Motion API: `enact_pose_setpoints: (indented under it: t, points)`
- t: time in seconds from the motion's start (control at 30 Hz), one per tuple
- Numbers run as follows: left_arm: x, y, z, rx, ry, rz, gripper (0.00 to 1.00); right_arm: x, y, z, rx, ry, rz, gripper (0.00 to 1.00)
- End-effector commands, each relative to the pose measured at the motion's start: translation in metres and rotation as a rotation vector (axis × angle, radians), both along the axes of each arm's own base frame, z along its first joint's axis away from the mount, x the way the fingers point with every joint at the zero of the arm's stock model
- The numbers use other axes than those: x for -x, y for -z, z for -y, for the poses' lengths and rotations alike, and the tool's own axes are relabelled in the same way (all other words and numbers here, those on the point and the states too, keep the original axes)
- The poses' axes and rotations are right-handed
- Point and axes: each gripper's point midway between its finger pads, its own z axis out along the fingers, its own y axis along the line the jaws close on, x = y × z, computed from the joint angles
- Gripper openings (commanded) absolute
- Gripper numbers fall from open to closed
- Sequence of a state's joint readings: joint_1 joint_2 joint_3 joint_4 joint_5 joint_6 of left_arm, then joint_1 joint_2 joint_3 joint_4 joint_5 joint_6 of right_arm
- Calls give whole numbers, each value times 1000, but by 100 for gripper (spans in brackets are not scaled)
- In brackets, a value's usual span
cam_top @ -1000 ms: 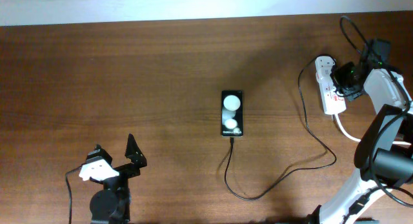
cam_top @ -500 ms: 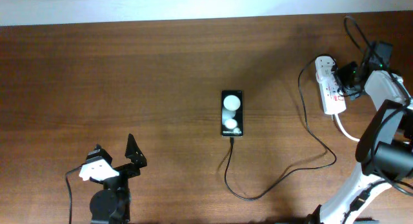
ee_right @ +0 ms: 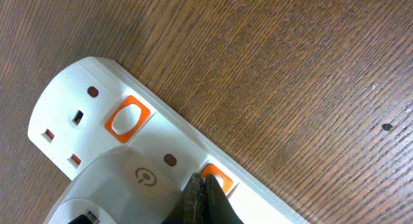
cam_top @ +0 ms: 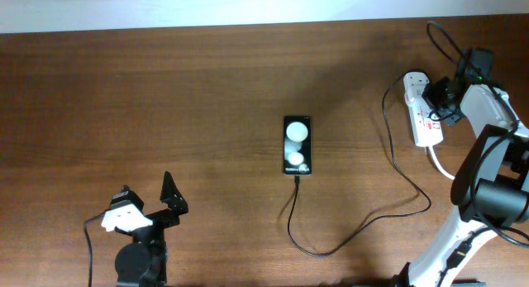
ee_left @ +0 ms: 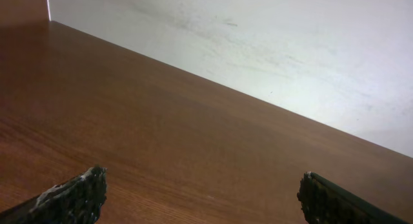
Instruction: Plug charger to phone and switch on socket
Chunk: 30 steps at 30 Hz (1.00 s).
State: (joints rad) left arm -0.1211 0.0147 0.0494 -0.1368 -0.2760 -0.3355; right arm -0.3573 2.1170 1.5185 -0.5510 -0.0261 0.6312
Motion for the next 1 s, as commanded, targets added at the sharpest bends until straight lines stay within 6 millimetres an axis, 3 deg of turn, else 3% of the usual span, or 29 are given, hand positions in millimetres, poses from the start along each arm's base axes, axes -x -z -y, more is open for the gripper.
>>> enact_pose_setpoints:
  t: [0.0, 0.33, 0.43, 0.47, 0.53, 0.57, 0.63, 0.7, 0.73, 0.8, 0.9, 0.97]
  points:
    - [0, 2, 1, -15, 10, -5, 99, 10, 35, -53, -119, -104, -88, 4]
    - [0, 2, 1, -15, 10, -5, 99, 19, 40, -52, -114, -94, -125, 4]
    - [0, 2, 1, -15, 10, -5, 99, 58, 43, -26, 1, -28, -293, 4]
    - [0, 2, 1, -15, 10, -5, 99, 75, 31, -15, 33, 1, -344, 4]
    - [0, 2, 1, -15, 10, -5, 99, 90, 5, -5, 75, 28, -360, 4]
    - [0, 2, 1, -15, 10, -5, 99, 98, -19, -1, 110, 40, -356, 4]
    - [0, 2, 1, -15, 10, -5, 99, 119, -82, -10, 148, 9, -313, 4]
    - [0, 2, 1, -15, 10, -5, 99, 135, -119, -21, 161, -6, -269, 4]
    - [0, 2, 1, -15, 10, -5, 99, 147, -153, -36, 153, -25, -194, 4]
    - [0, 2, 1, -15, 10, -5, 99, 168, -200, -68, 130, -82, -69, 4]
    - [0, 2, 1, -15, 10, -5, 99, 215, -245, -111, 141, -186, 37, 4]
    - [0, 2, 1, -15, 10, -5, 99, 247, -259, -130, 148, -243, 74, 4]
